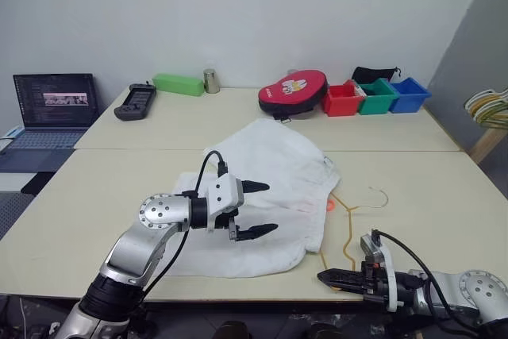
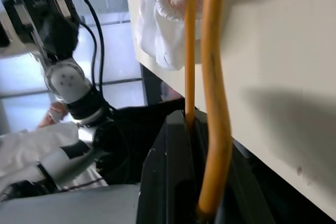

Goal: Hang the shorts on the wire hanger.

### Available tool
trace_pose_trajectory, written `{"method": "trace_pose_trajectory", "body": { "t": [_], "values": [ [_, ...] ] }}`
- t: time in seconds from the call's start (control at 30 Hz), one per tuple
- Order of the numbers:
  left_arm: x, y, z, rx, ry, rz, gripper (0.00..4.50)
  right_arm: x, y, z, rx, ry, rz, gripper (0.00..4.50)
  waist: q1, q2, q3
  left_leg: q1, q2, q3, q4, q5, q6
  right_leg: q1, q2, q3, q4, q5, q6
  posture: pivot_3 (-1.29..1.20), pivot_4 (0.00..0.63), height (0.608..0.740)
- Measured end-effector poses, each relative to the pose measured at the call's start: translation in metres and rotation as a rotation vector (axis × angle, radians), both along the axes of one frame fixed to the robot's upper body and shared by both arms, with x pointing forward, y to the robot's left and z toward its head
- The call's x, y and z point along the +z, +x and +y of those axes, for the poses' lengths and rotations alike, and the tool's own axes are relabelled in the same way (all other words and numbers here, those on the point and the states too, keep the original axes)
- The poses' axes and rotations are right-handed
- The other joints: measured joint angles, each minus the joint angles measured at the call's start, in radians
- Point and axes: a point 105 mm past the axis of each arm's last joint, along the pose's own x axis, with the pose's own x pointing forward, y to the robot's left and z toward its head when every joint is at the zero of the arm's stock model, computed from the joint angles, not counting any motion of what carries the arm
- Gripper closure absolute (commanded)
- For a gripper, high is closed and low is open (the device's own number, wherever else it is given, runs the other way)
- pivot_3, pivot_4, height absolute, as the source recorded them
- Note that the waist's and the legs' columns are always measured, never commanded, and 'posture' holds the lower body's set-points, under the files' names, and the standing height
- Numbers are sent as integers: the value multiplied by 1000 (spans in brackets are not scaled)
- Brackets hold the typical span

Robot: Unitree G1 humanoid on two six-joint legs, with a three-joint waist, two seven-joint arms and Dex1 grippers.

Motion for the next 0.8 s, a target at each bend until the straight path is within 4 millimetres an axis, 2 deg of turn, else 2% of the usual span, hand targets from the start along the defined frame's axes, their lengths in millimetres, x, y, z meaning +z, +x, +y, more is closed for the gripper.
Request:
{"method": "trace_pose_trajectory", "body": {
  "t": [0.2, 0.37, 0.5, 0.63, 0.8],
  "values": [
    [0, 1, 0, 0, 1, -1, 29, -6, -3, -5, 91, -120, -102, 4500, -16, -1, 2, 0, 0, 1, 0, 0, 0, 0, -1, 1, 0, 0, 1, 250, 0, 740],
    [0, 1, 0, -9, 3, -5, 29, -8, 1, -5, 94, -105, -104, 4500, -27, -6, 7, 0, 0, 2, 0, 0, 0, -1, 1, 1, 0, 3, -1, 252, 0, 740],
    [0, 1, -1, -12, 2, -6, 29, -11, 6, -6, 60, -67, -61, 4500, -38, -8, 9, 0, 1, 2, 0, 0, 0, -1, 1, 1, 0, 3, -1, 262, 0, 740],
    [0, 1, -1, -13, 3, -7, 29, -11, 18, -7, -6, 28, 54, 4500, -49, -10, 13, 1, 2, 4, 0, 1, 1, -3, 1, 4, 1, 7, -3, 264, 0, 740],
    [0, 0, -1, -18, 5, -11, 29, -9, 32, -7, -49, 90, 132, 4500, -66, -8, 17, 2, 2, 6, 0, 3, 5, -4, 9, 16, 1, 10, -5, 271, 0, 740]
  ]
}}
